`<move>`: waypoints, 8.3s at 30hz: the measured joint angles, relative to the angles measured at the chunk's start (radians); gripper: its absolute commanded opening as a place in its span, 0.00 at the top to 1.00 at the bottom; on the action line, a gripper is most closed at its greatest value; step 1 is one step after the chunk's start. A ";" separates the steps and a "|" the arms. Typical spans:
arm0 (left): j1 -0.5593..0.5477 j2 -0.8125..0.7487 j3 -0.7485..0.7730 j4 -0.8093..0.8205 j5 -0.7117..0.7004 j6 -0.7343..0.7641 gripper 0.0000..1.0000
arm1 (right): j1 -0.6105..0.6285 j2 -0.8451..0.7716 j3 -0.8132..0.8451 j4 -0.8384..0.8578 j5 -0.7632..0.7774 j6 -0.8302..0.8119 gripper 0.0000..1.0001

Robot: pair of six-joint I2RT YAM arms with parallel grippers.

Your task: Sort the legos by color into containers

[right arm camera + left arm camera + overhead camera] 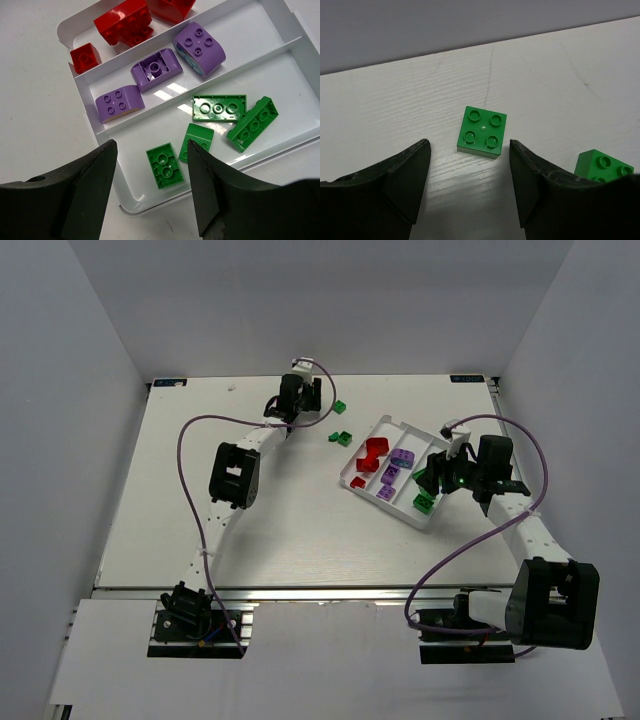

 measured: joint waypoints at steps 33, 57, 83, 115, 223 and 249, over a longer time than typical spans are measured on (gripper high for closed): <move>0.000 0.026 -0.040 0.140 0.043 -0.012 0.80 | -0.015 0.018 0.013 0.006 0.000 0.004 0.36; -0.041 -0.646 -0.809 0.249 0.175 -0.214 1.00 | -0.015 -0.053 0.013 0.005 -0.029 0.001 0.46; -0.500 -0.750 -0.991 0.258 0.618 -0.608 0.94 | -0.061 -0.187 0.177 -0.032 0.262 0.185 0.88; -0.529 -0.810 -1.009 0.041 0.227 -0.548 0.88 | -0.061 -0.220 0.167 -0.078 0.103 0.075 0.28; 0.154 -1.555 -1.602 -0.163 0.165 -0.690 0.04 | 0.144 0.351 0.590 -0.128 0.079 0.116 1.00; 0.154 -1.611 -1.698 -0.126 0.188 -0.721 0.03 | -0.008 0.552 0.414 -0.158 0.183 -0.023 0.45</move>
